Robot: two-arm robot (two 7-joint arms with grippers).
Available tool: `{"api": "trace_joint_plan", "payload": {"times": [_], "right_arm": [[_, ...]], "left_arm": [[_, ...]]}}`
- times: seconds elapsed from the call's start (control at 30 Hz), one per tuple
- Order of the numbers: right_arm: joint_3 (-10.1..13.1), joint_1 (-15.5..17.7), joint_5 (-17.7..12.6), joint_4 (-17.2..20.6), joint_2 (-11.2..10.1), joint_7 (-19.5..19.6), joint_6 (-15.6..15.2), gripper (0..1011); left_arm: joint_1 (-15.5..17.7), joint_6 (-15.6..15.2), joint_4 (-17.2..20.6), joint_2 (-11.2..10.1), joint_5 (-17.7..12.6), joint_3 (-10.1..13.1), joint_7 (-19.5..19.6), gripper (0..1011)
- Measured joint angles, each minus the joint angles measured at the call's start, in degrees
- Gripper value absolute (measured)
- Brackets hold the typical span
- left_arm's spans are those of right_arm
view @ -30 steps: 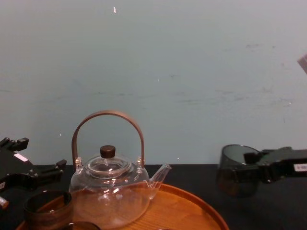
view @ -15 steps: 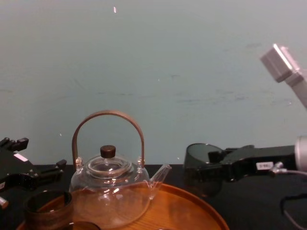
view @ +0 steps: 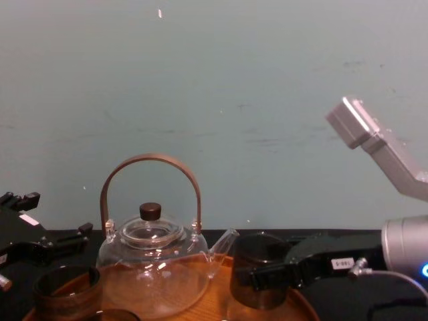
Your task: Pick up the glass from the table and place it on the tray.
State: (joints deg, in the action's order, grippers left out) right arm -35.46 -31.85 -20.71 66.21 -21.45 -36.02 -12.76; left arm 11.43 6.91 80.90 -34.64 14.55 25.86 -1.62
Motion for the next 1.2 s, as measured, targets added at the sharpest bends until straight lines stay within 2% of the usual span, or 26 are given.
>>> {"api": "trace_joint_plan", "payload": {"times": [0.37, 1.2], "right_arm": [[-0.98, -0.35, 0.53, -2.93, 1.33, -0.57, 1.05, 904], [-1.09, -0.12, 2.22, -4.66, 1.98, 0.19, 0.85, 904]], "left_arm": [[0.0, 0.0, 0.0, 0.0, 0.0, 0.0, 0.0, 1001], [0.0, 0.0, 0.0, 0.0, 0.0, 0.0, 0.0, 1001]]}}
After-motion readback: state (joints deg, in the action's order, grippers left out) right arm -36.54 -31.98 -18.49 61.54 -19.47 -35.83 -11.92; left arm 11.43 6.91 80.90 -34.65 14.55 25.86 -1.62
